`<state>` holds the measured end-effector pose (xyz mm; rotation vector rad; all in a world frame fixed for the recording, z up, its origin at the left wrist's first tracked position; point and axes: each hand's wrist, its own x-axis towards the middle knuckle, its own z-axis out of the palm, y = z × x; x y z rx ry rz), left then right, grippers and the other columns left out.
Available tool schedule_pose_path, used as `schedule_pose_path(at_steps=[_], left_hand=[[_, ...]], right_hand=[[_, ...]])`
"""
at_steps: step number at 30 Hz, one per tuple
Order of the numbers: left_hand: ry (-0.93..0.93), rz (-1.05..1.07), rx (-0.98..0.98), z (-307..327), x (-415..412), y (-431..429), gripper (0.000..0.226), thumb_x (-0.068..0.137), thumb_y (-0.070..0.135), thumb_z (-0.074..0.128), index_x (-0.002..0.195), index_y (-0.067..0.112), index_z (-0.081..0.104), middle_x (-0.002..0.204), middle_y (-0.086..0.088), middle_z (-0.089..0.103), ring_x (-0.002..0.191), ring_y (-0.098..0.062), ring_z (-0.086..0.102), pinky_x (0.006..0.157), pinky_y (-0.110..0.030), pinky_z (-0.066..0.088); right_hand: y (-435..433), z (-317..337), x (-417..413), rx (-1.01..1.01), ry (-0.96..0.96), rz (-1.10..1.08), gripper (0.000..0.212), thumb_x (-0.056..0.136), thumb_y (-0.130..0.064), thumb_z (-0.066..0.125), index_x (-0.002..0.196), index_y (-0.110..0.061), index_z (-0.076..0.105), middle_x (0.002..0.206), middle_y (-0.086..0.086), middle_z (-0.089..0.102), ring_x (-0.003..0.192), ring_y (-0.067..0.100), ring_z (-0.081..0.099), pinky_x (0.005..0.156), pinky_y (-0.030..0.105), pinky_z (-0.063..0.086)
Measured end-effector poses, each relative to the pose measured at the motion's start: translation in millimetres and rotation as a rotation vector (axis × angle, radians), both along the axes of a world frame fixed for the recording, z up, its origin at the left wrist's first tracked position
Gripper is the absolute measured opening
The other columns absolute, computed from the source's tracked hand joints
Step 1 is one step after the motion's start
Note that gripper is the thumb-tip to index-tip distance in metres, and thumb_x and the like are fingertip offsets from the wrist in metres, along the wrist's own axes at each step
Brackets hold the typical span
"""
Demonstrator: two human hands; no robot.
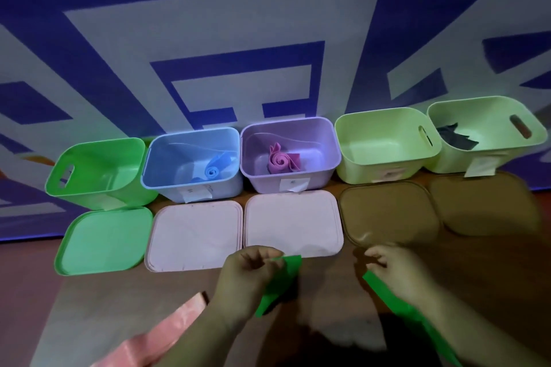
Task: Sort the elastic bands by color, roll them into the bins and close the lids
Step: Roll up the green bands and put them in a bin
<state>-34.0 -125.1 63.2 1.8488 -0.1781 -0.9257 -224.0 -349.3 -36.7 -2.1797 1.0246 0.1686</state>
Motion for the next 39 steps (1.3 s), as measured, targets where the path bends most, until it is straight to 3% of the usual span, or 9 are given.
schedule_pose_path(at_steps=[4, 9, 13, 15, 18, 24, 30, 35, 39], left_hand=[[0.054, 0.03, -0.001, -5.7, -16.2, -15.5, 0.011, 0.085, -0.01, 0.067, 0.081, -0.001, 0.072, 0.062, 0.0, 0.072, 0.056, -0.004, 0.063, 0.054, -0.013, 0.048], [0.028, 0.043, 0.046, -8.9, -28.8, -26.7, 0.012, 0.083, -0.008, 0.07, 0.079, 0.003, 0.073, 0.064, 0.002, 0.072, 0.057, -0.002, 0.064, 0.053, -0.012, 0.047], [-0.003, 0.028, 0.061, -8.7, -34.5, -33.1, 0.013, 0.084, -0.005, 0.07, 0.08, 0.007, 0.074, 0.063, 0.005, 0.072, 0.056, 0.002, 0.062, 0.053, -0.01, 0.045], [-0.006, 0.03, 0.053, -5.7, -36.2, -35.4, 0.011, 0.084, -0.005, 0.069, 0.082, 0.004, 0.074, 0.063, 0.005, 0.072, 0.056, 0.003, 0.062, 0.052, -0.01, 0.045], [0.005, 0.042, 0.021, -0.7, -35.3, -35.3, 0.01, 0.084, -0.007, 0.069, 0.085, 0.001, 0.074, 0.064, 0.002, 0.072, 0.056, 0.0, 0.063, 0.053, -0.011, 0.046], [-0.042, 0.053, -0.071, 17.3, -28.1, -18.3, 0.011, 0.083, -0.004, 0.071, 0.084, 0.006, 0.076, 0.073, -0.002, 0.074, 0.063, -0.005, 0.065, 0.058, -0.014, 0.048], [-0.065, 0.077, -0.166, 46.3, -17.7, 12.6, 0.011, 0.084, -0.003, 0.07, 0.085, 0.006, 0.075, 0.071, -0.003, 0.073, 0.06, -0.004, 0.063, 0.059, -0.016, 0.049], [-0.03, 0.104, -0.25, 73.3, 1.5, 44.0, 0.013, 0.084, -0.002, 0.069, 0.085, 0.009, 0.075, 0.078, -0.005, 0.076, 0.068, -0.007, 0.066, 0.065, -0.02, 0.052], [-0.043, 0.139, -0.3, 95.8, 18.5, 69.9, 0.018, 0.084, -0.001, 0.07, 0.078, 0.016, 0.076, 0.076, 0.0, 0.075, 0.065, -0.004, 0.064, 0.061, -0.019, 0.05]], right_hand=[[-14.0, -35.8, -17.1, -0.078, 0.126, 0.103, 0.035, 0.074, -0.019, 0.074, 0.11, -0.019, 0.074, 0.111, 0.002, 0.07, 0.094, 0.02, 0.069, 0.083, 0.025, 0.05], [-20.1, -48.3, -19.0, -0.086, 0.122, 0.074, 0.026, 0.077, -0.02, 0.074, 0.103, -0.023, 0.073, 0.102, 0.003, 0.069, 0.09, 0.023, 0.068, 0.079, 0.03, 0.049], [-26.2, -50.8, -19.6, -0.077, 0.092, 0.051, 0.005, 0.076, -0.024, 0.075, 0.077, -0.025, 0.07, 0.086, -0.007, 0.058, 0.081, 0.02, 0.066, 0.072, 0.03, 0.045], [-26.6, -50.7, -20.8, -0.061, 0.089, 0.047, 0.012, 0.075, -0.025, 0.076, 0.071, -0.029, 0.065, 0.085, -0.01, 0.056, 0.08, 0.017, 0.066, 0.072, 0.029, 0.046], [-21.7, -45.8, -20.0, 0.05, 0.021, 0.003, 0.022, 0.074, -0.021, 0.078, 0.066, -0.031, 0.06, 0.076, -0.009, 0.068, 0.076, 0.01, 0.067, 0.072, 0.029, 0.051], [0.8, -4.2, -3.9, 0.333, -0.21, -0.001, 0.029, 0.072, 0.004, 0.076, 0.075, -0.024, 0.067, 0.061, -0.008, 0.061, 0.055, 0.002, 0.051, 0.059, 0.025, 0.042], [34.6, 51.5, 18.9, 0.437, -0.312, -0.012, 0.016, 0.074, -0.006, 0.074, 0.076, -0.022, 0.074, 0.063, -0.006, 0.064, 0.061, 0.01, 0.054, 0.061, 0.027, 0.04], [75.1, 106.5, 46.0, 0.463, -0.466, -0.006, 0.009, 0.069, -0.015, 0.072, 0.074, -0.022, 0.072, 0.056, -0.006, 0.054, 0.054, 0.009, 0.043, 0.055, 0.025, 0.033], [106.9, 141.4, 67.4, 0.511, -0.588, 0.009, 0.021, 0.075, 0.003, 0.077, 0.07, -0.017, 0.073, 0.064, 0.0, 0.06, 0.06, 0.01, 0.048, 0.057, 0.02, 0.039]])
